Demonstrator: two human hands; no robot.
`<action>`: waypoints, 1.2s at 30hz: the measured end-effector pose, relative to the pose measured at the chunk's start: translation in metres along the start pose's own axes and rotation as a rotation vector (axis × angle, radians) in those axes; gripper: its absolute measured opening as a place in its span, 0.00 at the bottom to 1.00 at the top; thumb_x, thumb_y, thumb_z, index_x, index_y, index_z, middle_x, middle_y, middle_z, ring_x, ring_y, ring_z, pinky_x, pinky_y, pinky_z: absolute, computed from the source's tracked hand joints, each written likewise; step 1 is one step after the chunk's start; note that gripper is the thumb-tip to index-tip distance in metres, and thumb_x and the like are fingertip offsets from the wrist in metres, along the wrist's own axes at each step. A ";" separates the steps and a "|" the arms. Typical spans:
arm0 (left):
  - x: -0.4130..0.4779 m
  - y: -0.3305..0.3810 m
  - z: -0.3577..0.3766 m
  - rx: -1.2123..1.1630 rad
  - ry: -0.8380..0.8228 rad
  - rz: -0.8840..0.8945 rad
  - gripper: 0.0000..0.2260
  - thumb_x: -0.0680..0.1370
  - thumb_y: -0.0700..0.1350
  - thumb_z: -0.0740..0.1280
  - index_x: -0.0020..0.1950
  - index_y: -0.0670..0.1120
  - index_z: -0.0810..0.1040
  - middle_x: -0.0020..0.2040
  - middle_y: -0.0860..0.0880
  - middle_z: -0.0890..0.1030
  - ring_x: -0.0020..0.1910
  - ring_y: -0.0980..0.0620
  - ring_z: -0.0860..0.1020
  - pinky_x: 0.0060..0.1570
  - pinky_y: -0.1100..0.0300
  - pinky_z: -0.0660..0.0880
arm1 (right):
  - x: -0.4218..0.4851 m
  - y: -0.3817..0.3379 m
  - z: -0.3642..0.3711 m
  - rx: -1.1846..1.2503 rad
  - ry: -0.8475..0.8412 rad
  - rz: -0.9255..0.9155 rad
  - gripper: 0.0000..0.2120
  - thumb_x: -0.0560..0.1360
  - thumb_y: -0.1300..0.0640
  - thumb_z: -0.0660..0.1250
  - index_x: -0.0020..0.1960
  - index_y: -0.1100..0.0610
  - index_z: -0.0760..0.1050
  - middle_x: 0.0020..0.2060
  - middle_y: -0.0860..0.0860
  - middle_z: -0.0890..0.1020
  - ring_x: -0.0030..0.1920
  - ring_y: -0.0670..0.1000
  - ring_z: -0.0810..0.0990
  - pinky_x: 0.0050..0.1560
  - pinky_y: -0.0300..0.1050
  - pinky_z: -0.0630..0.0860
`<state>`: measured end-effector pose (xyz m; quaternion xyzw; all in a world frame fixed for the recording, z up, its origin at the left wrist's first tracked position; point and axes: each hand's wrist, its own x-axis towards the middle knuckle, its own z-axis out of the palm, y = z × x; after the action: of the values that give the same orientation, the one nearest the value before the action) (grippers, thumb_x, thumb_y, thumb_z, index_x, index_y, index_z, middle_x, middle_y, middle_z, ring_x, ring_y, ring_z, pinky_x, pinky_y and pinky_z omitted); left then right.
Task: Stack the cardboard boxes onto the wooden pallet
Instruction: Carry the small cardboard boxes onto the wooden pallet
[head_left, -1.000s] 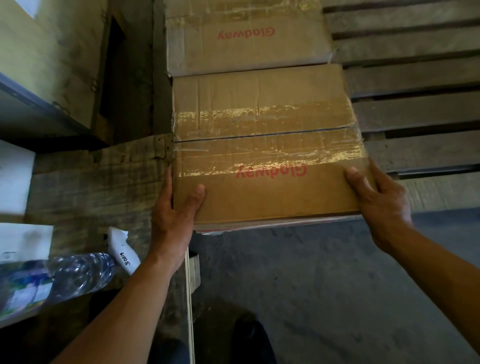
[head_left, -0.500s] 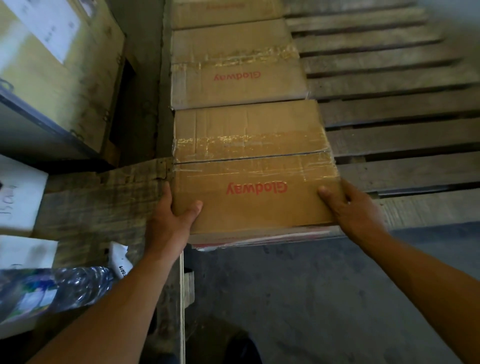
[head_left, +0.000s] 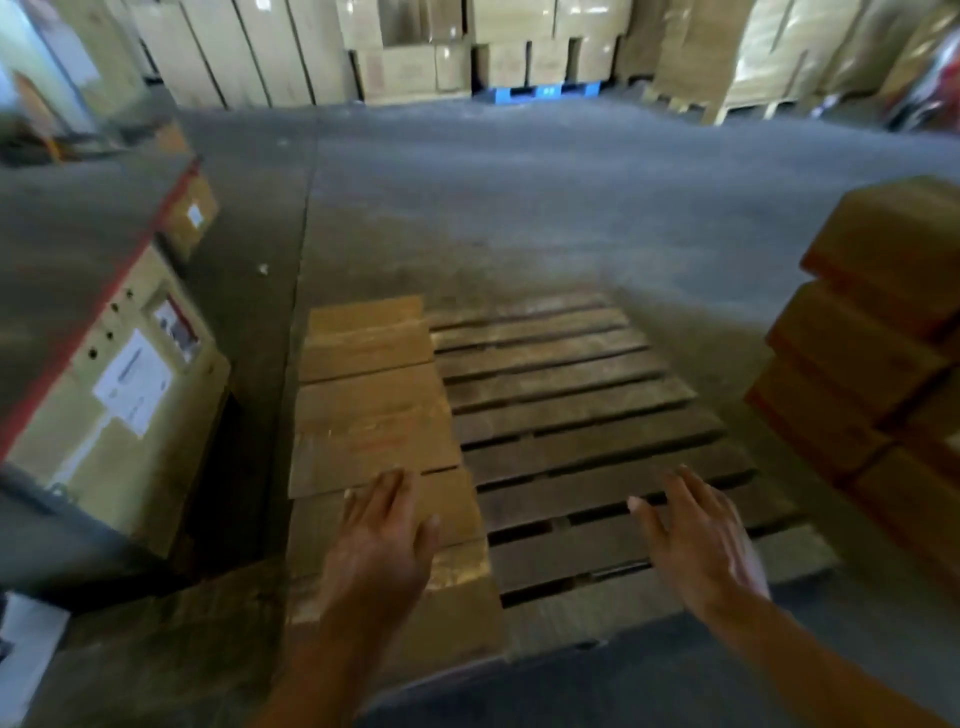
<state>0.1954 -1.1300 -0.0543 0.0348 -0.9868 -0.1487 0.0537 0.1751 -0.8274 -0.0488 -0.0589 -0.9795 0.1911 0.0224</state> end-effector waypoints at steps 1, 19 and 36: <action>0.008 0.030 -0.023 -0.004 0.074 0.083 0.24 0.81 0.54 0.62 0.74 0.44 0.69 0.73 0.43 0.72 0.72 0.43 0.70 0.71 0.47 0.61 | 0.003 0.006 -0.036 -0.012 0.047 -0.004 0.27 0.81 0.41 0.58 0.74 0.55 0.67 0.74 0.55 0.69 0.72 0.57 0.67 0.69 0.53 0.69; 0.056 0.517 -0.208 -0.185 0.312 0.793 0.20 0.76 0.50 0.67 0.64 0.40 0.78 0.58 0.40 0.82 0.58 0.38 0.79 0.67 0.39 0.68 | -0.042 0.204 -0.460 0.005 0.599 0.296 0.21 0.81 0.42 0.59 0.70 0.50 0.69 0.69 0.52 0.73 0.67 0.60 0.70 0.61 0.56 0.73; 0.226 0.824 -0.059 -0.338 0.090 1.122 0.21 0.76 0.51 0.67 0.65 0.40 0.78 0.59 0.41 0.82 0.58 0.41 0.80 0.66 0.42 0.70 | 0.108 0.426 -0.503 0.019 0.716 0.690 0.21 0.81 0.44 0.60 0.71 0.51 0.70 0.68 0.54 0.75 0.64 0.61 0.73 0.53 0.53 0.73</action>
<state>-0.0654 -0.3806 0.2689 -0.4955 -0.8137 -0.2513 0.1709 0.1469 -0.2355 0.2583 -0.4414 -0.8320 0.1642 0.2932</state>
